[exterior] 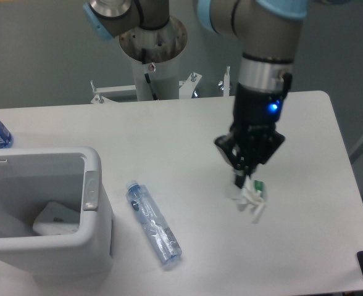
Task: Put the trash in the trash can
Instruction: 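Carry the bag over the white bin and open the gripper, then move the open gripper back and lower it over the water bottle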
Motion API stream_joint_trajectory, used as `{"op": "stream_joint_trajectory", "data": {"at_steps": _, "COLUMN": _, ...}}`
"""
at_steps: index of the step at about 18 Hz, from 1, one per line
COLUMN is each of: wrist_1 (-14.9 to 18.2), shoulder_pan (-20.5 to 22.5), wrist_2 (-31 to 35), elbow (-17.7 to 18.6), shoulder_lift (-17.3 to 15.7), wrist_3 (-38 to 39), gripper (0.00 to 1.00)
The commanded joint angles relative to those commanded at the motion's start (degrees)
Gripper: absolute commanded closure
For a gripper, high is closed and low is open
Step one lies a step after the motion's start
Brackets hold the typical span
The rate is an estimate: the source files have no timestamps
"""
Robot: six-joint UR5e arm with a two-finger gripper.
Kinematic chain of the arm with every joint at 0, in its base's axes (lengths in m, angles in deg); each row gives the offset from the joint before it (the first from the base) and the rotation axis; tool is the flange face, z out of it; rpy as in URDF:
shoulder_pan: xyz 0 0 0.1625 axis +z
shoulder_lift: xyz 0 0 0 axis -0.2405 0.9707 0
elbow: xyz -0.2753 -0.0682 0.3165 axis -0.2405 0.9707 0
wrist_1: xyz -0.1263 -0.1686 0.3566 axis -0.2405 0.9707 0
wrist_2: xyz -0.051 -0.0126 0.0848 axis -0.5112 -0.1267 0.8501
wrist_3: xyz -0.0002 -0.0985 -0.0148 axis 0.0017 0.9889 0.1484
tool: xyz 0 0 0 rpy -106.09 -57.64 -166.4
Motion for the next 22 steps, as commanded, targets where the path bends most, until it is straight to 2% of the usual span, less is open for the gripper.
{"op": "stream_joint_trajectory", "data": {"at_steps": 4, "wrist_1": 0.0, "shoulder_pan": -10.5, "wrist_2": 0.1, "elbow": 0.8, "shoulder_lift": -0.5, "wrist_3": 0.5, "gripper": 1.0}}
{"op": "stream_joint_trajectory", "data": {"at_steps": 7, "wrist_1": 0.0, "shoulder_pan": -15.7, "wrist_2": 0.2, "elbow": 1.5, "shoulder_lift": -0.5, "wrist_3": 0.8, "gripper": 1.0}}
{"op": "stream_joint_trajectory", "data": {"at_steps": 8, "wrist_1": 0.0, "shoulder_pan": -17.1, "wrist_2": 0.3, "elbow": 1.7, "shoulder_lift": -0.6, "wrist_3": 0.7, "gripper": 0.94}}
{"op": "stream_joint_trajectory", "data": {"at_steps": 10, "wrist_1": 0.0, "shoulder_pan": -18.1, "wrist_2": 0.5, "elbow": 1.8, "shoulder_lift": -0.7, "wrist_3": 0.4, "gripper": 0.5}}
{"op": "stream_joint_trajectory", "data": {"at_steps": 11, "wrist_1": -0.3, "shoulder_pan": -18.1, "wrist_2": 0.5, "elbow": 1.8, "shoulder_lift": -0.7, "wrist_3": 0.2, "gripper": 0.19}}
{"op": "stream_joint_trajectory", "data": {"at_steps": 12, "wrist_1": -0.3, "shoulder_pan": -18.1, "wrist_2": 0.5, "elbow": 1.8, "shoulder_lift": -0.7, "wrist_3": 0.1, "gripper": 0.0}}
{"op": "stream_joint_trajectory", "data": {"at_steps": 17, "wrist_1": -0.2, "shoulder_pan": -17.0, "wrist_2": 0.9, "elbow": 1.0, "shoulder_lift": -0.5, "wrist_3": 0.3, "gripper": 0.0}}
{"op": "stream_joint_trajectory", "data": {"at_steps": 20, "wrist_1": -0.6, "shoulder_pan": -11.0, "wrist_2": 4.6, "elbow": 1.7, "shoulder_lift": -0.6, "wrist_3": 0.0, "gripper": 0.0}}
{"op": "stream_joint_trajectory", "data": {"at_steps": 22, "wrist_1": -3.8, "shoulder_pan": -6.2, "wrist_2": 5.3, "elbow": 1.9, "shoulder_lift": 0.1, "wrist_3": -0.9, "gripper": 0.0}}
